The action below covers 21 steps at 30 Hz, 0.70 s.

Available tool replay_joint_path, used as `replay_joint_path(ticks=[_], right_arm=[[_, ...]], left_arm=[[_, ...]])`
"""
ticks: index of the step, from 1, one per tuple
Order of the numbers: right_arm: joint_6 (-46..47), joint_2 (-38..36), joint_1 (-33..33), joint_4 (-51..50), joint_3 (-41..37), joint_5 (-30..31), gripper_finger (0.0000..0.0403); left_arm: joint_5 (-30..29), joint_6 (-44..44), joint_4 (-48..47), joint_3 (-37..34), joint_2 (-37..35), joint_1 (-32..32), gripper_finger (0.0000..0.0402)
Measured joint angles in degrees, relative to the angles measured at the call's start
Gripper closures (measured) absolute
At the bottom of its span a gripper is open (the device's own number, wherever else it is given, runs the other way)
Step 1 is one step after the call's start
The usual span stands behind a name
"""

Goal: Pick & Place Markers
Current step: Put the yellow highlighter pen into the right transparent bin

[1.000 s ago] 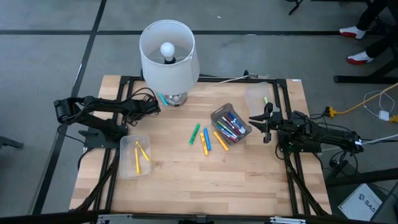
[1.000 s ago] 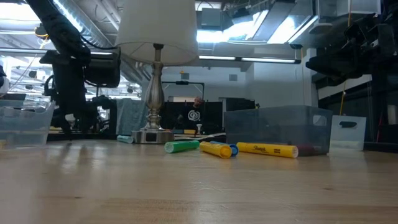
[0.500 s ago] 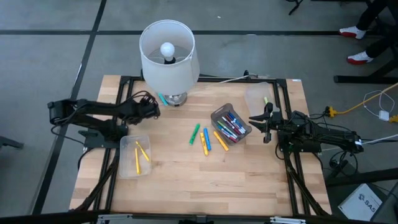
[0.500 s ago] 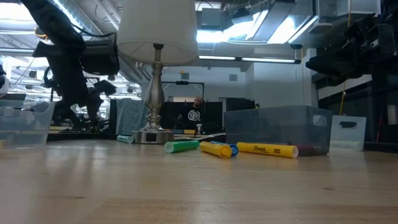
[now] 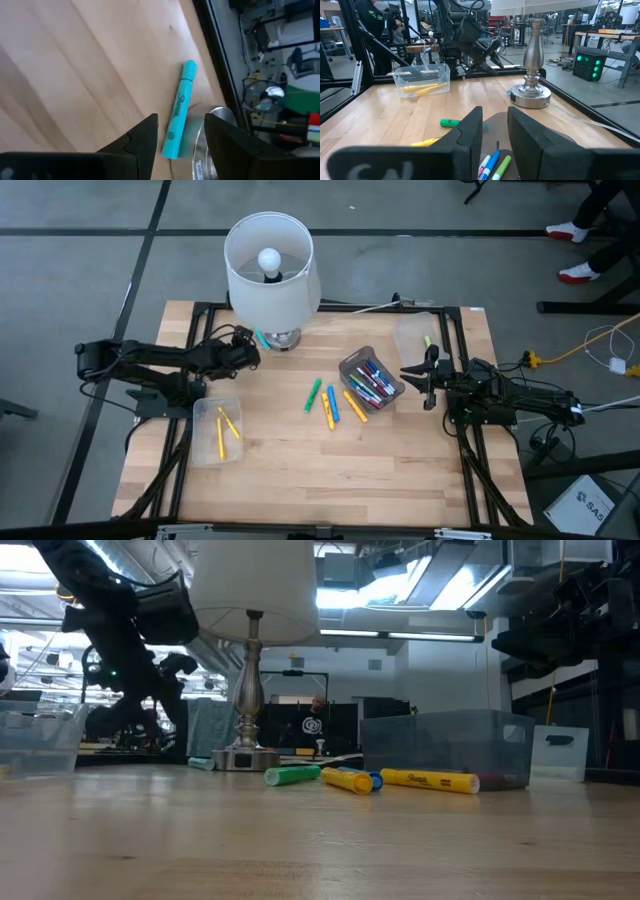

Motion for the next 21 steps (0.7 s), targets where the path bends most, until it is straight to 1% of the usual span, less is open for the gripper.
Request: replay_joint_path(ticks=[2, 5, 11, 13, 15, 21], right_arm=[[0.0, 0.0, -0.02, 0.02, 0.02, 0.01, 0.0312], [0.0, 0.0, -0.02, 0.01, 0.01, 0.02, 0.0312], [0.0, 0.0, 0.0, 0.0, 0.0, 0.0, 0.0312], [0.0, 0.0, -0.02, 0.0, 0.0, 0.0, 0.0312], [0.0, 0.0, -0.01, 0.01, 0.0, 0.01, 0.0312], [0.0, 0.0, 0.0, 0.01, 0.02, 0.0, 0.0312]], left_arm=[[0.25, -2.1, 0.61, 0.0, 0.64, 0.0, 0.0245], [2.52, -6.09, 1.61, 0.0, 2.39, 0.02, 0.0245], [10.32, -13.37, 4.57, 0.0, 6.94, 0.02, 0.0245], [12.77, -14.01, 6.57, 0.0, 7.24, 0.19, 0.0245], [12.67, -13.19, 8.0, 0.0, 7.2, 0.6, 0.0245], [7.94, -8.68, 7.58, 0.0, 5.74, 0.94, 0.0245]])
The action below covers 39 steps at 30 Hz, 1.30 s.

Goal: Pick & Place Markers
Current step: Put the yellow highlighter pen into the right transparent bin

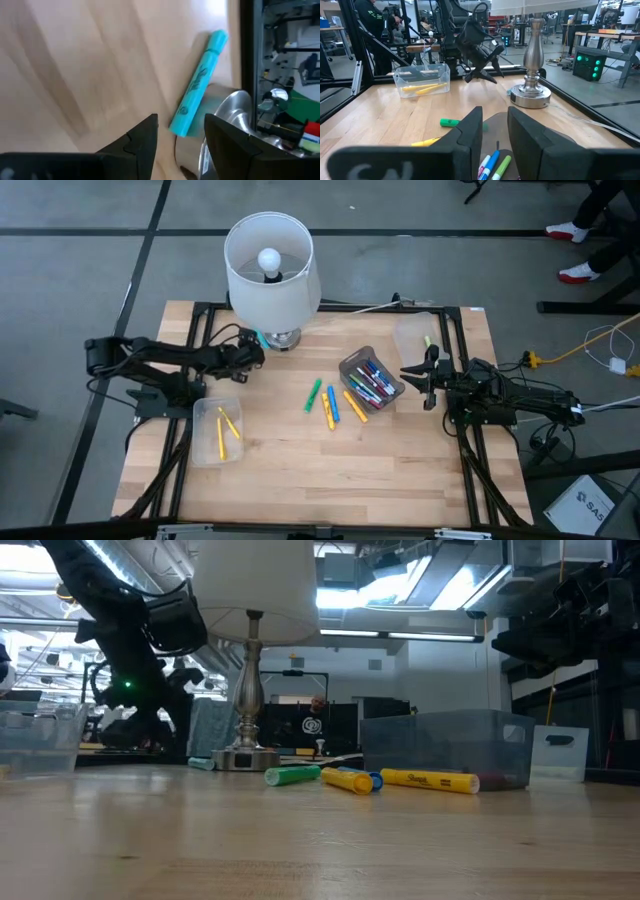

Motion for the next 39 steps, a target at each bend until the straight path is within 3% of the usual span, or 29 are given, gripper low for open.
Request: replay_joint_path(ticks=[6, 18, 31, 39], right_arm=[[0.0, 0.0, -0.01, -0.01, 0.0, 0.02, 0.0312], [0.0, 0.0, -0.02, -0.02, 0.0, 0.02, 0.0312], [0.0, 0.0, -0.01, -0.02, 0.0, 0.0, 0.0312], [0.0, -0.01, 0.0, 0.0, -0.01, 0.01, 0.0312]], left_arm=[[-4.78, 5.56, 0.27, 0.0, -0.85, 0.81, 0.0245], [0.08, 9.95, 8.55, 0.0, 6.09, 5.46, 0.0245], [-1.13, 9.16, 14.63, 0.0, 10.82, 6.05, 0.0245], [1.91, 11.66, 17.92, 0.0, 13.27, 8.34, 0.0245]])
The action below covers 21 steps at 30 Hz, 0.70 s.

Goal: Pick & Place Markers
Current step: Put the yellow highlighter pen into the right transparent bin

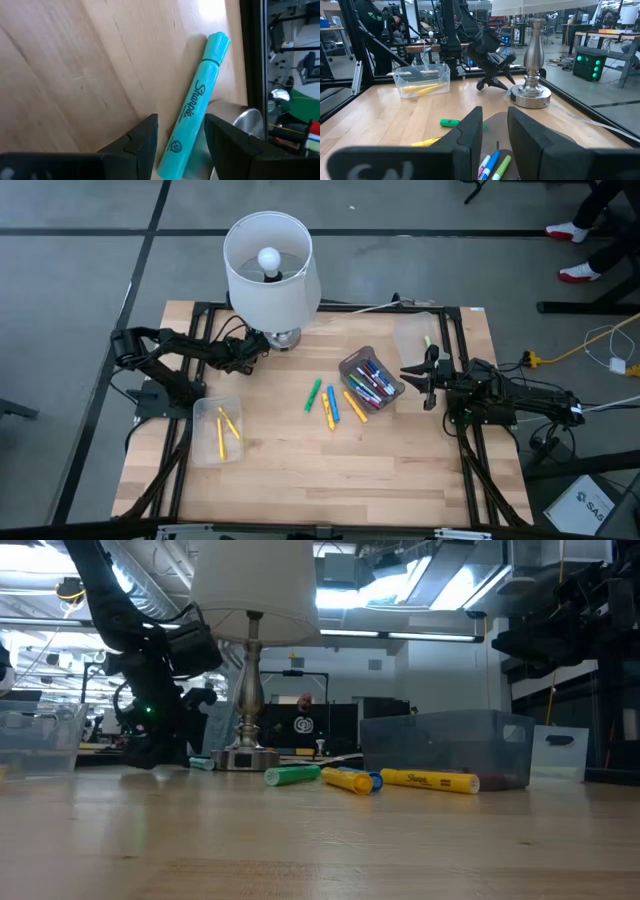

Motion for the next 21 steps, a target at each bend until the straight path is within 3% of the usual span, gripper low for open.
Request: replay_joint_path(ticks=[6, 10, 21], right_arm=[[0.0, 0.01, -0.01, -0.01, 0.01, 0.01, 0.0312], [0.0, 0.01, -0.01, 0.0, -0.01, 0.0, 0.0312], [0.0, 0.01, -0.02, -0.01, 0.01, -0.01, 0.0312]], left_arm=[[0.08, 5.75, 0.53, 0.48, 0.18, 0.28, 0.0245], [-3.64, 8.88, 0.34, 0.57, 0.18, 0.27, 0.0245], [-4.9, 6.92, 0.31, 0.57, 0.0, -1.97, 0.0245]])
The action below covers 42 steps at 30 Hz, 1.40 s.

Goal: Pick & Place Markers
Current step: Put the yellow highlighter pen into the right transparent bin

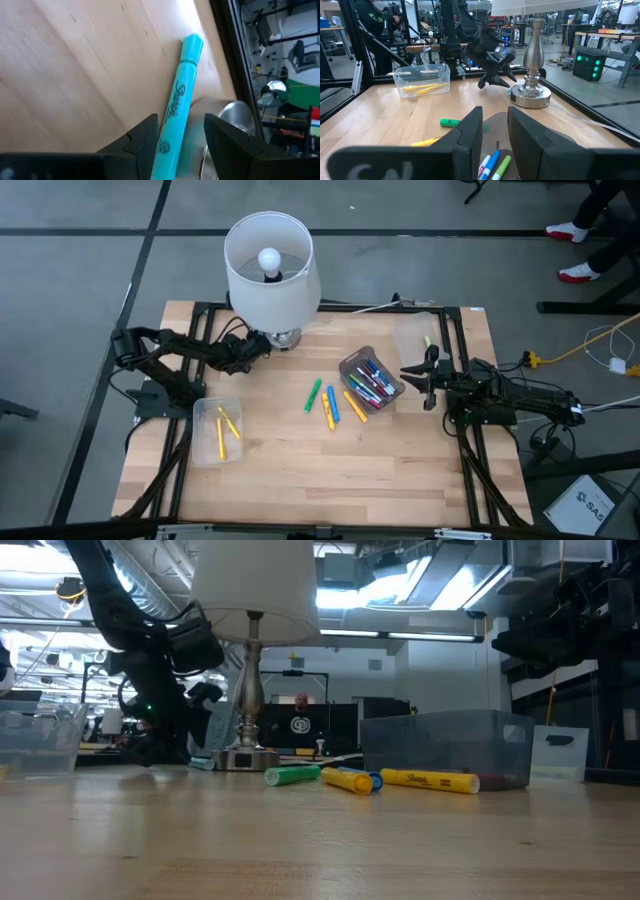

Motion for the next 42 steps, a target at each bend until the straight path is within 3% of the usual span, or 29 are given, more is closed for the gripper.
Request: replay_joint_path(ticks=[5, 12, 16, 21, 26, 31, 38, 42], right_arm=[[0.0, -0.01, 0.0, 0.01, 0.0, 0.01, 0.0312], [0.0, 0.0, 0.0, 0.02, 0.0, 0.0, 0.0312], [0.0, -0.02, 0.01, 0.01, -0.02, 0.01, 0.0312], [0.0, -0.01, 0.01, 0.0, -0.01, 0.01, 0.0312], [0.0, -0.02, 0.01, 0.02, 0.0, 0.0, 0.0312], [0.0, -0.02, 0.0, 0.0, 0.0, 0.0, 0.0312], [0.0, -0.02, 0.01, 0.0, 0.0, 0.01, 0.0312], [0.0, -0.02, 0.01, 0.01, 0.0, 0.02, 0.0312]], left_arm=[[-2.27, -1.85, -3.12, 0.0, -1.74, -3.16, 0.0245], [-4.4, -7.88, -18.0, 0.0, -7.92, -7.29, 0.0245], [-4.4, -5.67, -25.43, -0.02, -13.05, -9.74, 0.0245], [-4.2, 5.79, -30.21, -0.02, -20.82, -12.0, 0.0245], [-3.3, 26.75, -29.72, -0.02, -27.08, -12.76, 0.0245], [4.33, 44.83, -29.72, -0.02, -32.69, -12.95, 0.0245], [16.21, 59.64, -29.77, -0.02, -36.56, -12.95, 0.0245], [16.56, 64.85, -29.32, -0.02, -36.54, -12.95, 0.0245]])
